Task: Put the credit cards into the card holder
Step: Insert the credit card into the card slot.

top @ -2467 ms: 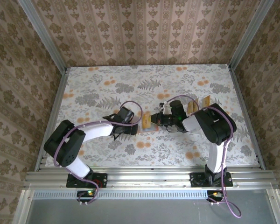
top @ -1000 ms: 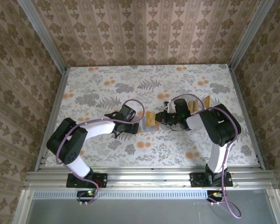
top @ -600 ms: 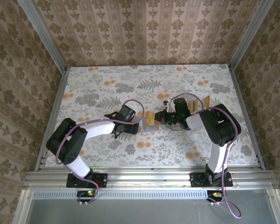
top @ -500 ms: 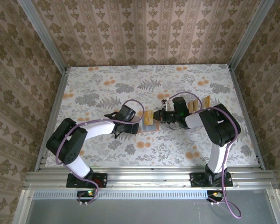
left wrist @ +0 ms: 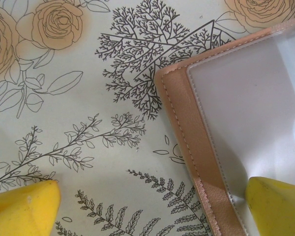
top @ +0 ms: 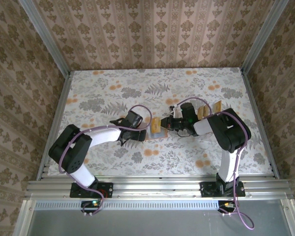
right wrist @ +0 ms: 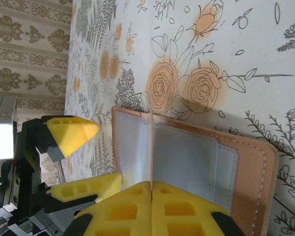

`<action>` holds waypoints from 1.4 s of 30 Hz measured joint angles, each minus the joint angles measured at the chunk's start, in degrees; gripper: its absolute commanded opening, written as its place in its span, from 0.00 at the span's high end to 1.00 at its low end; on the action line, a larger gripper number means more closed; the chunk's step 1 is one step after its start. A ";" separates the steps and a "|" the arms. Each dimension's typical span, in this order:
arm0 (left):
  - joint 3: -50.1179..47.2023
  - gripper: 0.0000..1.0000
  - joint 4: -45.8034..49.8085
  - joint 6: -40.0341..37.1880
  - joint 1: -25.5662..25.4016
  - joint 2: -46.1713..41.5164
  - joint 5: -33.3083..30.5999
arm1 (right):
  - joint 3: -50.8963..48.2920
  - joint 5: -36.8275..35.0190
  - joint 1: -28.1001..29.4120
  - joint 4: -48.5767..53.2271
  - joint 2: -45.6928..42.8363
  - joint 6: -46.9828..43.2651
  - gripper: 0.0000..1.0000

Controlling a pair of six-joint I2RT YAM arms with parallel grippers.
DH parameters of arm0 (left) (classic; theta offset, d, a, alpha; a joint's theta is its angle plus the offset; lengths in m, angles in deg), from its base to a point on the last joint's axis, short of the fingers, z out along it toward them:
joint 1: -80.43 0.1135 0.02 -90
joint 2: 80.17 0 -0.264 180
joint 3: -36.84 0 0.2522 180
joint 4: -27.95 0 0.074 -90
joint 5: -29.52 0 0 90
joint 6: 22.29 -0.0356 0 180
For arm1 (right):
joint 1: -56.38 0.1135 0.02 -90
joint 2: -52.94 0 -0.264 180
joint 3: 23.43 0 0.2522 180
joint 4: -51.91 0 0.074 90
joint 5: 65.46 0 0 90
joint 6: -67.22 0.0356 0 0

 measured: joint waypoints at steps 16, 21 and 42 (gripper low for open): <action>-0.04 0.02 -0.04 0.02 0.00 0.00 0.02 | -0.02 0.07 0.85 0.42 0.20 -1.51 1.00; -0.04 0.02 -0.07 0.02 0.00 0.00 0.02 | -0.02 0.87 1.31 0.44 0.20 -1.70 1.00; -0.37 0.02 -0.74 0.04 0.02 -0.02 0.22 | -0.04 1.36 1.49 2.45 0.20 -2.99 1.00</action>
